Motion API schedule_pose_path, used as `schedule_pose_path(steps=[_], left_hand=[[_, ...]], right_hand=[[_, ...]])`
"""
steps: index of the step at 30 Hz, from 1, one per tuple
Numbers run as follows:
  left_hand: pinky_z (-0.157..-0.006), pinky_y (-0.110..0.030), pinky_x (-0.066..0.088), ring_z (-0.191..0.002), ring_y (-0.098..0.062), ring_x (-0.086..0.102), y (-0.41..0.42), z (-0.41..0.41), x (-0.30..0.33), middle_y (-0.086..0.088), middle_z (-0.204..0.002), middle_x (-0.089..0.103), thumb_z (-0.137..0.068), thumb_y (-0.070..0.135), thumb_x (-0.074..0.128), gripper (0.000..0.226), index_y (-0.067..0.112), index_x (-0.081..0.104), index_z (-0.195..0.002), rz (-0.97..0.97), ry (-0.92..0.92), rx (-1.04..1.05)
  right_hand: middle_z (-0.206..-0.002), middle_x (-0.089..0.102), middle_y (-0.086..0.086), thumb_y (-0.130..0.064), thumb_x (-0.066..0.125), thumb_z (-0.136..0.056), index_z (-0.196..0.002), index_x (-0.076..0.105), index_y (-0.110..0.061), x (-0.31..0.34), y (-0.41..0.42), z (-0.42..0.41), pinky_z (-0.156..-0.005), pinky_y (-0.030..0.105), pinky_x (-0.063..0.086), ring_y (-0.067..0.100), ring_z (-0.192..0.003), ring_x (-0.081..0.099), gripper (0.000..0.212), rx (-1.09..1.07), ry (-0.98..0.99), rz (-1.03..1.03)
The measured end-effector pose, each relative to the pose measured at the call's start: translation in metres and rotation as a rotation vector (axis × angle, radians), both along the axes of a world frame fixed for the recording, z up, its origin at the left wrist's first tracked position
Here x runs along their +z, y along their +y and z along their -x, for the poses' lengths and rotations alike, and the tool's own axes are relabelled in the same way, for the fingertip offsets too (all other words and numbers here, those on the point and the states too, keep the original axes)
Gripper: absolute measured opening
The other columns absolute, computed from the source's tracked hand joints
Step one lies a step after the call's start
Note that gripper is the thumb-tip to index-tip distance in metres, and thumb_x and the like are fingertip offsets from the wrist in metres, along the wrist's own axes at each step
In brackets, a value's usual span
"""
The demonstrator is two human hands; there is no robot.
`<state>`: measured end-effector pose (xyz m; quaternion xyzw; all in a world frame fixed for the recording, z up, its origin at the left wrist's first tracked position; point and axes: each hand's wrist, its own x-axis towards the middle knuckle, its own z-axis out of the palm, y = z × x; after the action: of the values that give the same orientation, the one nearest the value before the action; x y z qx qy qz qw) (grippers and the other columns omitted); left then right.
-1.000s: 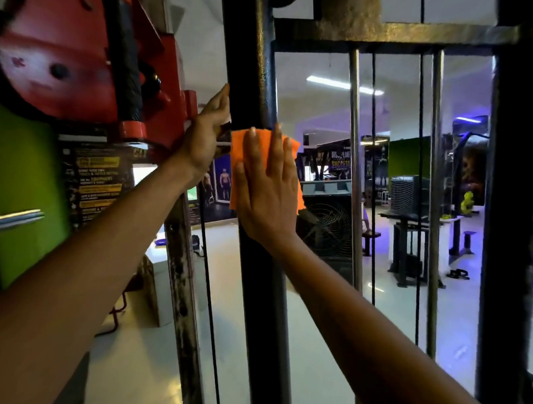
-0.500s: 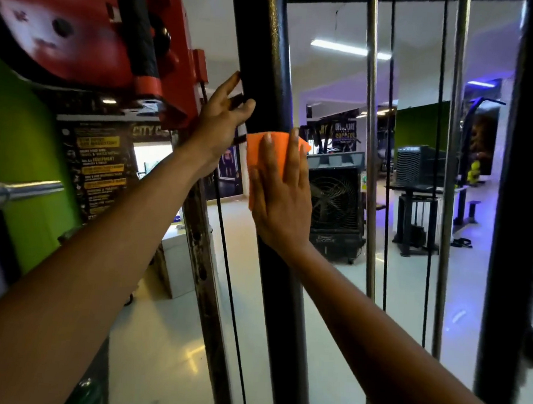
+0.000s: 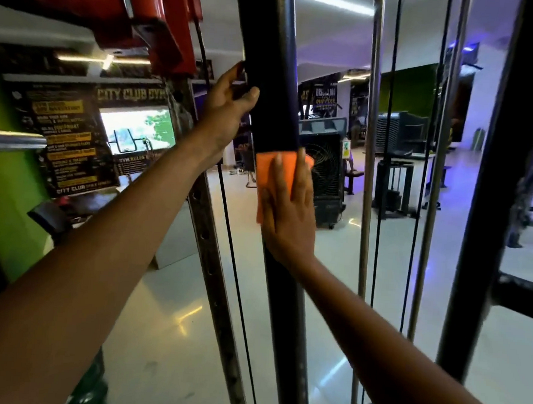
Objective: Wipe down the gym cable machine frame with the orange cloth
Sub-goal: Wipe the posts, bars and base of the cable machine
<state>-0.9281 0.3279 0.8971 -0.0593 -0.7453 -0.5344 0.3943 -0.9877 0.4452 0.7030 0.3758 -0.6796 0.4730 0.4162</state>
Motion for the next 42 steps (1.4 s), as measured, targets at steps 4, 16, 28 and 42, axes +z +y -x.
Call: schedule_pose_path(steps=[4,16,28,42], left_hand=[[-0.115,-0.058,0.051,-0.138,-0.019,0.061,-0.003,-0.004,-0.007,0.001,-0.148,0.064,-0.099,0.024,0.071,0.063,0.032,0.049,-0.158,0.017,-0.029,-0.022],[-0.118,-0.052,0.05,-0.132,-0.011,0.065,0.006,-0.014,-0.041,0.007,-0.143,0.068,-0.109,0.017,0.061,0.041,0.041,0.054,-0.142,0.005,-0.082,-0.045],[-0.118,-0.051,0.05,-0.136,-0.015,0.062,0.007,-0.019,-0.08,0.003,-0.146,0.065,-0.108,0.016,0.063,0.048,0.034,0.049,-0.151,-0.002,-0.115,-0.055],[-0.09,-0.023,0.061,-0.113,0.004,0.07,0.015,-0.022,-0.117,0.014,-0.133,0.067,-0.111,0.016,0.059,0.041,0.036,0.05,-0.146,-0.02,-0.151,-0.023]], right_hand=[[-0.182,-0.01,0.008,-0.041,0.048,-0.115,-0.172,0.014,-0.026,-0.044,0.009,-0.003,-0.123,0.068,0.036,0.035,-0.168,-0.003,0.068,0.05,-0.055,-0.059],[-0.181,-0.014,0.008,-0.038,0.05,-0.115,-0.172,0.002,-0.032,-0.084,0.016,-0.007,-0.116,0.068,0.046,0.037,-0.168,-0.002,0.075,0.053,-0.08,-0.126],[-0.181,-0.009,0.016,-0.031,0.055,-0.114,-0.171,0.01,-0.022,-0.117,0.016,-0.01,-0.122,0.064,0.039,0.038,-0.168,-0.002,0.074,0.009,-0.095,-0.131],[-0.181,-0.014,0.011,-0.048,0.034,-0.117,-0.172,0.012,-0.019,-0.145,0.017,-0.016,-0.126,0.067,0.029,0.038,-0.168,0.0,0.066,0.04,-0.145,-0.135]])
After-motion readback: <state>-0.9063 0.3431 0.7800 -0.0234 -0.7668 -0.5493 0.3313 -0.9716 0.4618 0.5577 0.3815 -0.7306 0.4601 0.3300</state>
